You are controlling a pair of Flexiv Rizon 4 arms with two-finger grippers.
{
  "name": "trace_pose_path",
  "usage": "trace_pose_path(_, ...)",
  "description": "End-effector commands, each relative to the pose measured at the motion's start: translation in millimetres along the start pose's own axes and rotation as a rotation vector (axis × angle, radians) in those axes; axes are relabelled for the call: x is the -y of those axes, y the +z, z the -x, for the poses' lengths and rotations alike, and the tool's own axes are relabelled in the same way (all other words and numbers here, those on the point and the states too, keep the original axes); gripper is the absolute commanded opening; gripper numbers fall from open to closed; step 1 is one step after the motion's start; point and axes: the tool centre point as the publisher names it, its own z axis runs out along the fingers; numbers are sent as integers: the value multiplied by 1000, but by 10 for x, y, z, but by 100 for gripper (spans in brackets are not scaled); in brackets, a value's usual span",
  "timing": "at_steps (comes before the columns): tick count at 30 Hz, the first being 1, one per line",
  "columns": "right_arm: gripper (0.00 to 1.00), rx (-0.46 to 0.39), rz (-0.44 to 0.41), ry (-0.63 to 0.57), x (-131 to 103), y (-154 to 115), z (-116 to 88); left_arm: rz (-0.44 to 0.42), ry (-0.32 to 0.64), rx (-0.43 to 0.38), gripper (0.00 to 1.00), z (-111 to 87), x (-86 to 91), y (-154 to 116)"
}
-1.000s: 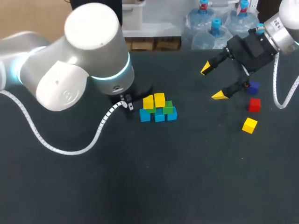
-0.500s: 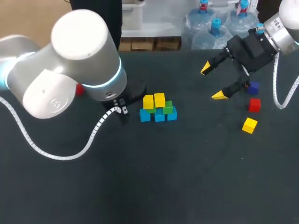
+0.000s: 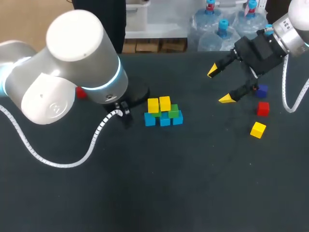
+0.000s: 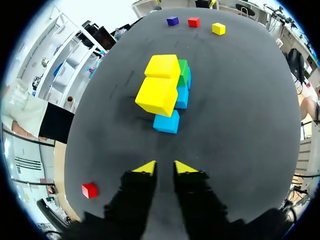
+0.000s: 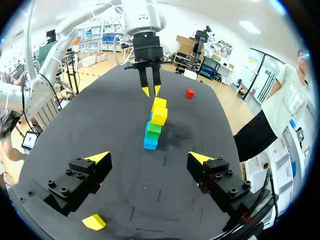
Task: Place the blue cubes, place green cubes on the blue cubes, place the yellow cubes on the green cubes, then place the red cubes on the yellow cubes, and place purple cube on the red cubes.
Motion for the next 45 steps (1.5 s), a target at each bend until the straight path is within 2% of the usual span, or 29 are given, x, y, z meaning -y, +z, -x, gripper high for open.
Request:
trace_pose_path(1, 100, 1, -1, -1, -2, 3, -2, -4, 2, 3, 100, -6, -11, 7)
trace_pose_path(34, 100, 1, -1, -1, -2, 3, -2, -4, 2, 3, 100, -6, -11, 7)
trace_pose_path(45, 100, 1, -1, -1, -2, 3, -2, 25, -3, 149, 100, -211, -1, -258)
